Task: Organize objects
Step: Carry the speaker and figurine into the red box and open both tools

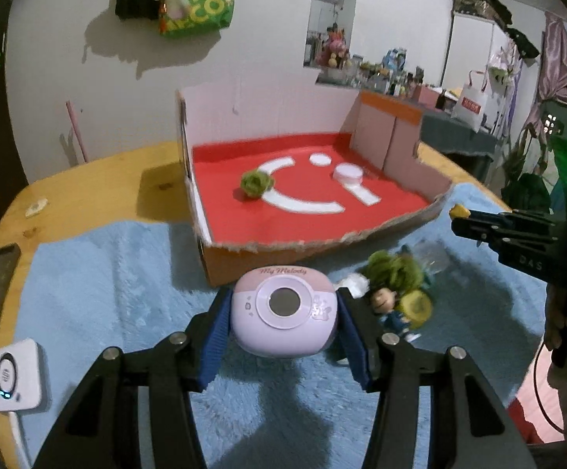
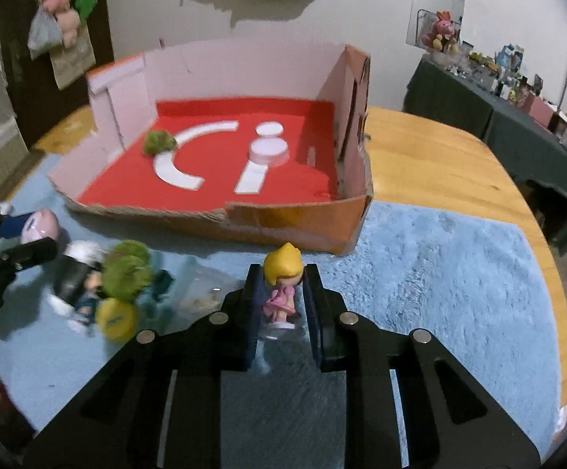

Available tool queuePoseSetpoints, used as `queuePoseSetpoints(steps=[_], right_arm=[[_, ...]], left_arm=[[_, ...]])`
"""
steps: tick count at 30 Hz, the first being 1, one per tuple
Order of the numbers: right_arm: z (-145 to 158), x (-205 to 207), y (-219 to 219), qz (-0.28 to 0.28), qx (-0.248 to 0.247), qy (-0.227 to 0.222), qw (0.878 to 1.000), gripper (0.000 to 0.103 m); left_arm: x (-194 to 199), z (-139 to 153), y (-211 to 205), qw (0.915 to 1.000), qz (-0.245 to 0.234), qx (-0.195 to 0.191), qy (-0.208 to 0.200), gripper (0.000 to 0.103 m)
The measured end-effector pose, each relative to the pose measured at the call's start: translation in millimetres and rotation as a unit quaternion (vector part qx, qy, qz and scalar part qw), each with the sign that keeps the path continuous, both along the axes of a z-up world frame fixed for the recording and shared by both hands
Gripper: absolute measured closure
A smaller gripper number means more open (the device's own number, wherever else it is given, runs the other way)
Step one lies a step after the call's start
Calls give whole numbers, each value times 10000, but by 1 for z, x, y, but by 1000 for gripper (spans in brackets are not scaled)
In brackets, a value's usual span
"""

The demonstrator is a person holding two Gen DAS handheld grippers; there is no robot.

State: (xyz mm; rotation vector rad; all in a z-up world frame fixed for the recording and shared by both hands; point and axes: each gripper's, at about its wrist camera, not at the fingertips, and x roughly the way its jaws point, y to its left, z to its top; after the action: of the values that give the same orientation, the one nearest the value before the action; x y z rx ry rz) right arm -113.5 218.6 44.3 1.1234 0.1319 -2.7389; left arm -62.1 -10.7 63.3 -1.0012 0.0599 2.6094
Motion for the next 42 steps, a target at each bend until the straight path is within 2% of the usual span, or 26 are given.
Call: queuePoseSetpoints(steps=[6,18,25,32,38,42], right_arm=[[37,19,-7,236,-243,402,9986,83],[40,23,-16,347,-247,395,9983,83],[53,1,-19,437,-166,413,9981,83],[46,-48,-23,654,-2,16,9979,83],[25,-93,-22,854,131,-538,9948,83],[13,-109,-22,959,268,-858,9913,83]], left_arm=[[12,23,1,9995,-61,3,318,48],[11,35,5,9991,-61,-26,412,48],[-12,45,15,9991,-201,-129,362,48],[-56,43,26,9985,-384,-374,87,48],[-91,26,33,9960,-564,-602,-333,48],[-104,13,39,9930,-682,-829,-501,48]])
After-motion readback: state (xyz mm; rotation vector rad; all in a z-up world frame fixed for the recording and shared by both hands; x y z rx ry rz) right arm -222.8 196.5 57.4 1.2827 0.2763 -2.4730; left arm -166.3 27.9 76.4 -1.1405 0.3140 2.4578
